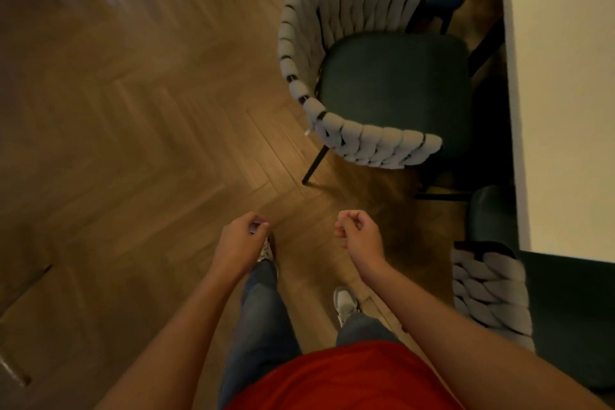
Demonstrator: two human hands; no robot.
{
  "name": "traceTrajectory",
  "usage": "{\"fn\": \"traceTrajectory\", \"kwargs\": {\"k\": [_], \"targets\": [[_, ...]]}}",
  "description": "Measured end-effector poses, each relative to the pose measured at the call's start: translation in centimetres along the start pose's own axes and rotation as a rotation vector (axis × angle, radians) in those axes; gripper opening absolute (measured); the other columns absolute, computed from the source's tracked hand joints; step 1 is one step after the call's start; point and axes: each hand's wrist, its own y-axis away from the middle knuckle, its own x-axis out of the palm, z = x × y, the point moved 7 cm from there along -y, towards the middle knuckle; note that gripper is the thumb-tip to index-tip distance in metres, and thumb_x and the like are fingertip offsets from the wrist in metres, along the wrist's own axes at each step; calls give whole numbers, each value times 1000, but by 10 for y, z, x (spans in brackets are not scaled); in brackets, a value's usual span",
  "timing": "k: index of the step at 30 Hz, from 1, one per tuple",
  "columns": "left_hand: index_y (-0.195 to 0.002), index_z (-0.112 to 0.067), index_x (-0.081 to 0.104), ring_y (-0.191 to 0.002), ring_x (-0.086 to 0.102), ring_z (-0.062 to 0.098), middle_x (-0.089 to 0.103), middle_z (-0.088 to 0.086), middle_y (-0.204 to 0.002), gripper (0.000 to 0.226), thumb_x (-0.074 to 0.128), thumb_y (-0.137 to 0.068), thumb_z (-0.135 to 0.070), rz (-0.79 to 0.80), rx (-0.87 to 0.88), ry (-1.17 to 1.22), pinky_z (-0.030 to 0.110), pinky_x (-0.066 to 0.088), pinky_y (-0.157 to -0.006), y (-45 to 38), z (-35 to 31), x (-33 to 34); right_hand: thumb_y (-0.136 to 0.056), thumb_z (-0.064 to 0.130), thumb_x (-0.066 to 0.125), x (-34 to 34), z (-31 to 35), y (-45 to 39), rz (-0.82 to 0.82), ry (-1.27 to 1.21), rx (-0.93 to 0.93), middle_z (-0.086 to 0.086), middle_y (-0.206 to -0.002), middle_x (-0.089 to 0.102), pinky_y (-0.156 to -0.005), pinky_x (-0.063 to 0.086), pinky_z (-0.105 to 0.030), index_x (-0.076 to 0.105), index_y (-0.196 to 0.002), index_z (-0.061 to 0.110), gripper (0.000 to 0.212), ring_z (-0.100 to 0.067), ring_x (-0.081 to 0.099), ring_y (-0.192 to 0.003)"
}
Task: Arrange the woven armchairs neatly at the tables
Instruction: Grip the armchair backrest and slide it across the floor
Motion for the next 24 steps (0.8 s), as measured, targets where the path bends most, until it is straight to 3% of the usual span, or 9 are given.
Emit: {"fn": "traceTrajectory", "kwargs": {"k": [5, 12, 19, 24], "targets": [[-107, -18, 69, -91, 64, 15, 70, 0, -97, 18, 56, -98, -25, 73, 89, -109, 29, 47, -76, -101, -12, -68, -99, 24, 55, 63, 63, -56, -142, -23, 0, -4, -96, 67, -86, 54, -39, 63, -98, 20, 9, -21, 65, -94], [-111, -19, 68, -95, 63, 14, 70, 0, -106, 21, 52, -99, -27, 214, 249, -262, 33, 52, -81, -222, -60, -136, -98, 25, 57, 127, 143, -117, -277, -88, -22, -3, -92, 69, -80, 54, -35, 63, -92, 20, 9, -22, 66, -92], [-113, -19, 67, -94, 66, 18, 71, 1, -104, 23, 51, -99, -29, 313, 411, -499, 35, 55, -80, -361, -148, -153, -96, 20, 60, 135, 221, -199, -486, -34, -152, 2, -93, 66, -77, 50, -23, 63, -99, 17, 5, -8, 62, -86], [-102, -17, 66, -90, 63, 18, 68, 2, -95, 13, 54, -97, -21, 393, 357, -407, 26, 40, -66, -437, -216, -149, -95, 20, 61, 127, 246, -255, -564, -28, -110, 4, -95, 67, -78, 52, -27, 62, -101, 22, 6, -8, 62, -87]]}}
